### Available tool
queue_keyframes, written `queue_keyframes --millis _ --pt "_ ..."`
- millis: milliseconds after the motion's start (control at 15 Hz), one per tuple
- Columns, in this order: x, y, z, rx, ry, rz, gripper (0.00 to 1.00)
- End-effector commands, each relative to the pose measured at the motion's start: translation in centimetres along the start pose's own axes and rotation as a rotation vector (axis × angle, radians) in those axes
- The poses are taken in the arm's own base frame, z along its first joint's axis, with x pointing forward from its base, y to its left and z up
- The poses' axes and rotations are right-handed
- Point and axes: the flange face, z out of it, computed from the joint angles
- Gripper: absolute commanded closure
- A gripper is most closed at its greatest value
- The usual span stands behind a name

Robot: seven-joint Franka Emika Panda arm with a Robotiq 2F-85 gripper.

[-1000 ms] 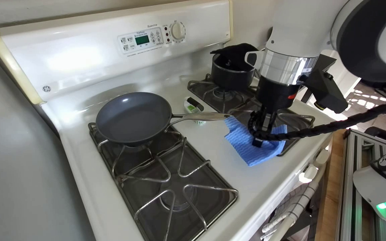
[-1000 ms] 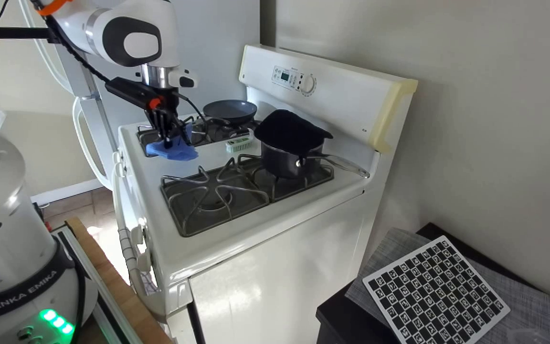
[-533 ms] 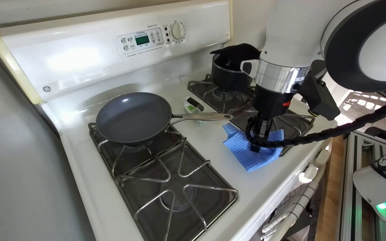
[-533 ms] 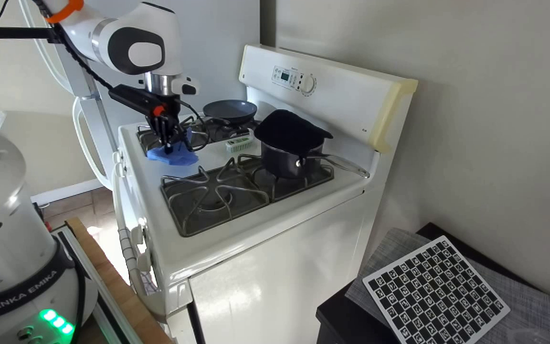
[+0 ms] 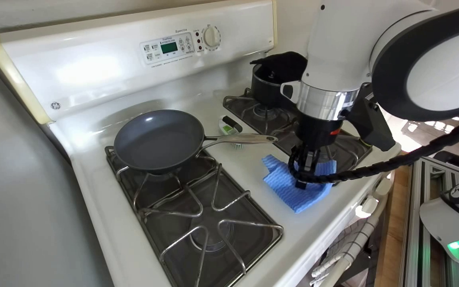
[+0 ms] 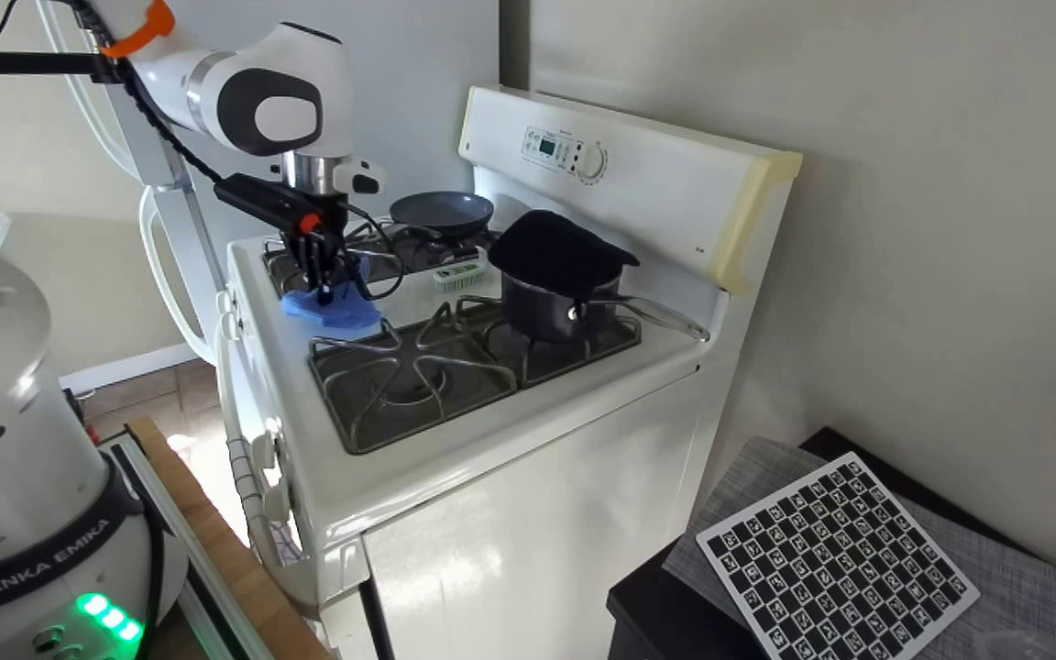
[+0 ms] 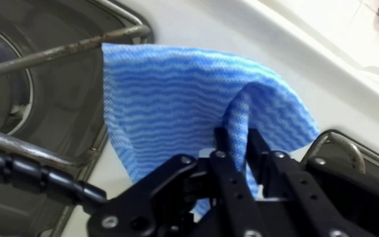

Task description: Move the pan backwards then use the blue fabric to wipe the pan.

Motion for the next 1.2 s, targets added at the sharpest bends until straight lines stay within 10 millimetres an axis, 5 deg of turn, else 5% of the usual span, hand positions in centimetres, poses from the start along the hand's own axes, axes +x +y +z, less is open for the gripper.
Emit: queue_keyframes --millis 0,467,1133 --pt "0.6 -0.5 0.1 0.015 0.017 -0.007 0.55" --pt "0.8 -2.0 -1.8 0.017 0.019 -0.004 0.0" --pt "0.6 -3.0 -7.9 -0.041 -0.027 0.054 0.0"
